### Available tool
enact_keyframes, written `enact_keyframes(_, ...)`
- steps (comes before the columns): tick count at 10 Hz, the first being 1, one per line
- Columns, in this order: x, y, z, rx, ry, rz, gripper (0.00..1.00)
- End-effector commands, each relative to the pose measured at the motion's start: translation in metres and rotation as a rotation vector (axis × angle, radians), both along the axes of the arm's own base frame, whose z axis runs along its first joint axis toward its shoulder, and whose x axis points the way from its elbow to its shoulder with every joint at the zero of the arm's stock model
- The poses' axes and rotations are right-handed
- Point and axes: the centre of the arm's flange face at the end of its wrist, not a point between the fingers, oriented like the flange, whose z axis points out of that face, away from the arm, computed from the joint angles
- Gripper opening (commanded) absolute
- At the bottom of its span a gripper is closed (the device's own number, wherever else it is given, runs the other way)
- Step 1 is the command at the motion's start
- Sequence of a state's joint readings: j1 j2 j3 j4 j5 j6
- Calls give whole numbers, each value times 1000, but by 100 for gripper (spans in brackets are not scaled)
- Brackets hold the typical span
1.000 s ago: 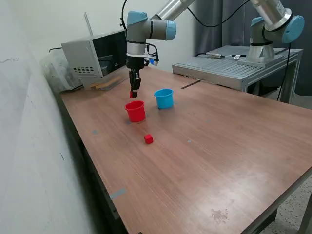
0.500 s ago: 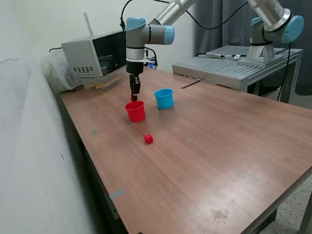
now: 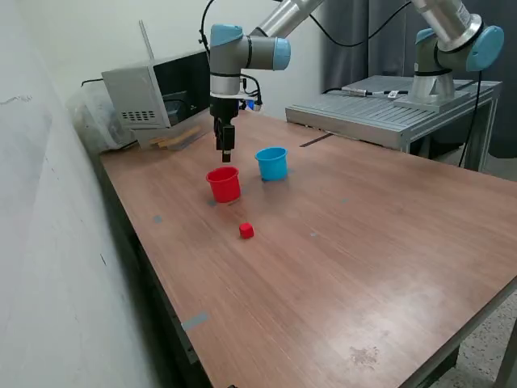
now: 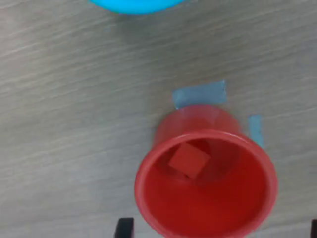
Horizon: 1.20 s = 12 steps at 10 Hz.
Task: Place red objects in the red bin, and blue objects in the blue bin.
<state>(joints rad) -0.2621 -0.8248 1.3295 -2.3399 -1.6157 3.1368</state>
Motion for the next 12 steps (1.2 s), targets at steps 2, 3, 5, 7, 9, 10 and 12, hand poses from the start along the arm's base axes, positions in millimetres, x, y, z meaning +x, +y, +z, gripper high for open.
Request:
enact_keyframes(2,40,-98,72,23,36,186,100)
enact_keyframes(3,46,-148,82,26,48,256,100)
enact_keyframes(5,48,-194,79,24,49,319,100)
enact_keyframes(7,21,-222,59,26,54,352,100)
enact_keyframes(9,-10,-223,17,25,31,350,100)
enact_keyframes(10,-19,-223,-3,23,17,350,100)
enact_keyframes(12,-31,-223,-34,13,-5,349,100)
